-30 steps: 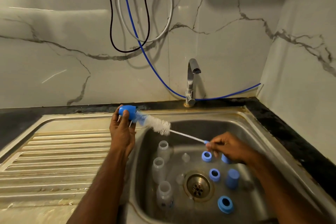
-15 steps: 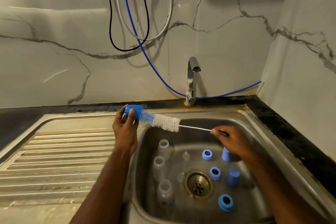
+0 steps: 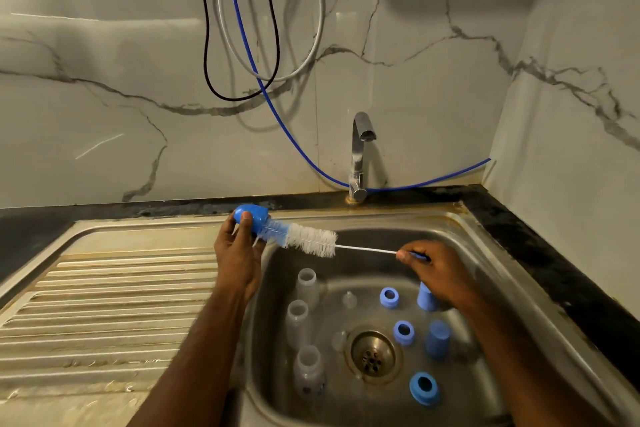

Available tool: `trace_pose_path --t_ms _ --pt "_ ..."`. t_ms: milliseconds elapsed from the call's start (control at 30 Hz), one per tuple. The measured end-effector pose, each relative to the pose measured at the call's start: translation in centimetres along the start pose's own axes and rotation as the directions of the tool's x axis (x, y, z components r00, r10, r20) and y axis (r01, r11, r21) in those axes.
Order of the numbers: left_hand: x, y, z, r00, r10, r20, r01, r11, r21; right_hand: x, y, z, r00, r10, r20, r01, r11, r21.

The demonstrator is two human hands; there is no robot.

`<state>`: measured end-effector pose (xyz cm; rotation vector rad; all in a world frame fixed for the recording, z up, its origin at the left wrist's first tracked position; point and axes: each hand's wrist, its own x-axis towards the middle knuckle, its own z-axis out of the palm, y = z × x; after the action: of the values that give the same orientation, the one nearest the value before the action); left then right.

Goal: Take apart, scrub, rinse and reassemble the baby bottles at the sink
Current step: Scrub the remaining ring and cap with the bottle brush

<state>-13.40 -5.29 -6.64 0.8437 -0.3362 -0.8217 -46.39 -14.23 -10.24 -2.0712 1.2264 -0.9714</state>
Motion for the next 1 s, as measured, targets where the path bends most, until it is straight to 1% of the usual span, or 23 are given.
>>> trace_pose_path --t_ms 67,133,200,267,333,467,567,600,633,667,700,733,767,800,867,933,1000 --pt "-0.2 -0.1 0.3 1.0 0.004 -0.001 -0.004 1.0 0.008 0.1 -0.1 -0.2 1.0 -0.003 -0.025 0.003 1.0 0.012" --pt "0.1 0.5 -0.1 1.0 0.02 -0.024 -0.021 0.999 -0.025 0.1 -0.3 -1.0 0.998 0.005 -0.07 -0.002 0.999 0.036" --pt "0.2 0.7 -0.5 1.0 0.003 -0.029 -0.004 0.999 -0.039 0.0 -0.3 -1.0 0.998 0.012 -0.062 -0.009 0.999 0.045" --pt "-0.4 0.2 -0.2 0.999 -0.052 0.012 0.052 0.998 -0.035 -0.2 -0.7 -0.2 0.999 0.005 -0.051 -0.004 1.0 0.02" --pt "-0.9 -0.3 0.3 0.997 -0.071 0.043 0.071 0.997 0.01 -0.1 -0.8 0.4 0.995 -0.001 -0.104 0.0 1.0 -0.002" --pt "-0.7 -0.1 0.3 1.0 -0.015 0.018 0.013 0.992 0.122 -0.4 -1.4 -0.2 0.967 -0.1 -0.236 0.071 0.989 -0.127" --pt "-0.6 0.1 0.1 0.999 0.032 0.039 -0.036 0.991 0.126 -0.3 -1.8 -0.3 0.944 -0.184 -0.273 0.098 0.949 -0.301" --pt "-0.6 0.3 0.0 0.998 0.027 0.064 -0.033 0.995 0.098 -0.2 -1.7 -0.4 0.953 -0.164 -0.256 0.074 0.942 -0.329" --pt "-0.6 0.5 0.0 0.995 0.013 0.098 -0.018 0.998 0.057 0.0 -1.5 -0.5 0.976 -0.089 -0.2 0.019 0.944 -0.33" --pt "-0.6 0.6 0.0 0.992 -0.008 0.129 0.007 1.0 0.007 0.0 -1.4 -0.6 0.995 0.024 -0.101 -0.054 0.948 -0.312" --pt "-0.6 0.7 0.1 0.989 -0.037 0.143 0.043 0.998 -0.041 -0.1 -1.3 -0.5 0.989 0.146 0.028 -0.132 0.949 -0.286" --pt "-0.6 0.6 0.1 0.987 -0.064 0.146 0.077 0.994 -0.083 -0.3 -1.1 -0.2 0.963 0.223 0.152 -0.178 0.949 -0.261" --pt "-0.6 0.6 0.1 0.987 -0.08 0.139 0.096 0.99 -0.108 -0.4 -1.0 0.1 0.942 0.231 0.243 -0.174 0.957 -0.233" --pt "-0.4 0.6 0.0 0.989 -0.081 0.124 0.095 0.989 -0.114 -0.6 -0.8 0.3 0.938 0.19 0.289 -0.136 0.971 -0.196" --pt "0.1 0.6 -0.4 0.994 -0.052 0.092 0.06 0.994 -0.089 -0.5 -0.7 0.4 0.961 0.047 0.274 -0.019 0.994 -0.104" --pt "0.3 0.9 -0.8 0.997 -0.011 0.073 0.015 0.998 -0.062 0.0 -0.4 0.3 0.98 -0.084 0.182 0.091 0.996 -0.027" --pt "0.4 1.0 -1.0 0.998 0.015 0.066 -0.014 1.0 -0.022 0.4 -0.2 0.1 0.988 -0.131 0.088 0.135 0.99 -0.038"
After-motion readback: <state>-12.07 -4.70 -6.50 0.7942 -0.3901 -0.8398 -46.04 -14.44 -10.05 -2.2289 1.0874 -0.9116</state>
